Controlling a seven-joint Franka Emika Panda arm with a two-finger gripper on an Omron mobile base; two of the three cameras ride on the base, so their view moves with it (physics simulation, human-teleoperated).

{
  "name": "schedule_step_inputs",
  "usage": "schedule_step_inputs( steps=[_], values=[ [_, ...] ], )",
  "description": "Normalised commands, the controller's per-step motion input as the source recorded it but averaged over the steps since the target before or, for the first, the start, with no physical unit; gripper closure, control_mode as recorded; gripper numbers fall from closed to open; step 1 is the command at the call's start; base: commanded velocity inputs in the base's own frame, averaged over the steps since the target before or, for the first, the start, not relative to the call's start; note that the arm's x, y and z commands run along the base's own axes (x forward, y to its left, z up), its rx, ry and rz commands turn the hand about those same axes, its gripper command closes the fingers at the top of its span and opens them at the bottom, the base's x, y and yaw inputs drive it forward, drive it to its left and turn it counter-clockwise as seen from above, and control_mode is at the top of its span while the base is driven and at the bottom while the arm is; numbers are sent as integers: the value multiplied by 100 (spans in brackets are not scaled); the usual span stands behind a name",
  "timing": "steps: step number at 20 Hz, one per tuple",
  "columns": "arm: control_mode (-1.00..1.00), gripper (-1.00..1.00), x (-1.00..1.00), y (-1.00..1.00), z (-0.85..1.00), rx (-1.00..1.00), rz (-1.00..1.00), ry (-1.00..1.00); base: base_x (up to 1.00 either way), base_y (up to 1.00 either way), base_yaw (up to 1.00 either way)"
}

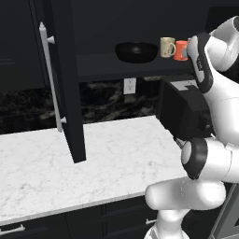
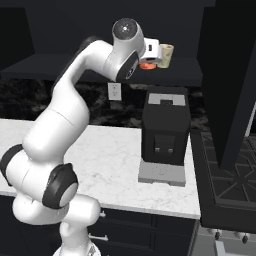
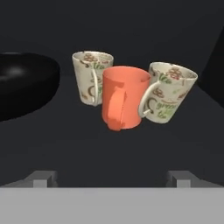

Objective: Gather all objects into one cabinet and sort the glasses and bowls to opposite sides.

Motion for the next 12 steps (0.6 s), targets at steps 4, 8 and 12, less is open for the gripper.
schedule_step_inputs(
  steps=[4, 8, 12],
  values=[
    [-100, -100, -82, 18, 17, 1, 0, 2, 0, 0, 0],
    [-100, -100, -63, 38, 4, 0, -1, 3, 0, 0, 0],
    [-100, -100, -60, 40, 0, 0, 0, 8, 0, 0, 0]
  ],
)
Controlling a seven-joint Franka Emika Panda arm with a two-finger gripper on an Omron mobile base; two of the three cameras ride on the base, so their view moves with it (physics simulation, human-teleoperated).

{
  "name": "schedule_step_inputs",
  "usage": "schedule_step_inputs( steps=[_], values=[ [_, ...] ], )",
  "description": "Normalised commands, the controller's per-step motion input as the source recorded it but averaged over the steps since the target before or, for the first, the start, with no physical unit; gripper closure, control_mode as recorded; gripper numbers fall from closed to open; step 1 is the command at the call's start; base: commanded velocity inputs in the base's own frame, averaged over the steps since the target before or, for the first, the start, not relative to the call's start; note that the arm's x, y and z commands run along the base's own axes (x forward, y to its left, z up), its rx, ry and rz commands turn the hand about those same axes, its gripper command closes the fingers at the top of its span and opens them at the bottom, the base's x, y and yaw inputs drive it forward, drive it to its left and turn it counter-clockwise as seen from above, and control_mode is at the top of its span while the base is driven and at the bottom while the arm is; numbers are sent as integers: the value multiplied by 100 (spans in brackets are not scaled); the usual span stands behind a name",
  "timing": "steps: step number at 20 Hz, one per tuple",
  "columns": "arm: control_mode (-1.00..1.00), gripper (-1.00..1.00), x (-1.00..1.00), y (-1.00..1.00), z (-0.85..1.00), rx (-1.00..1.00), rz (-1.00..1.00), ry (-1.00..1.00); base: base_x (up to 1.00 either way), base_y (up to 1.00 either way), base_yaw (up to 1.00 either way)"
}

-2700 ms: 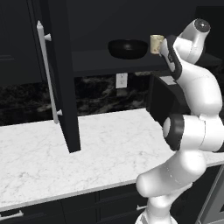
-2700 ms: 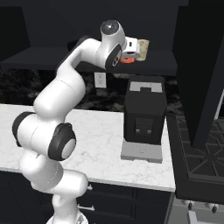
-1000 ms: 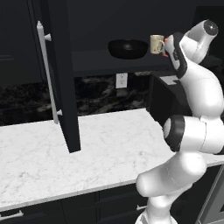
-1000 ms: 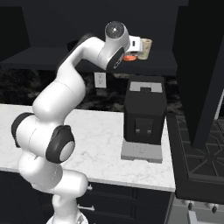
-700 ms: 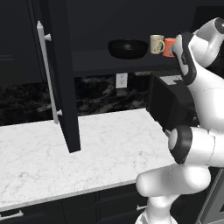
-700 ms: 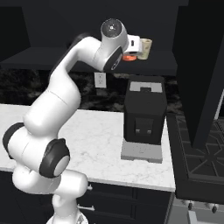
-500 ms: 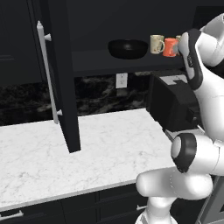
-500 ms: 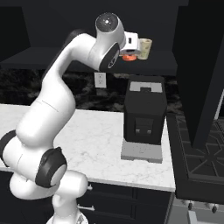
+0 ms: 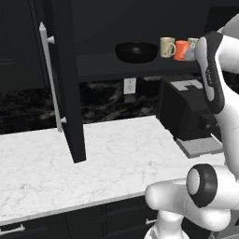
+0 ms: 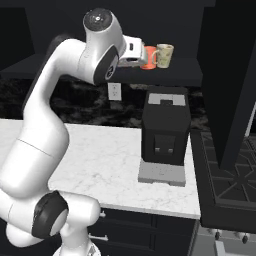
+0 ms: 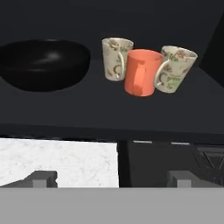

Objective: Gather all objects into one cabinet and sort the glasses and bowls to opposite sides.

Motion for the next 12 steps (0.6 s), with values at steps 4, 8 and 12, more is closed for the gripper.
schedule_step_inputs(
  steps=[4, 8, 12],
  values=[
    [-100, -100, -46, 19, -6, 0, -1, 6, 0, 0, 0],
    [-100, -100, -1, -9, -9, 0, -4, 1, 0, 0, 0],
    [-100, -100, 0, -35, -37, 0, -10, 1, 0, 0, 0]
  ],
)
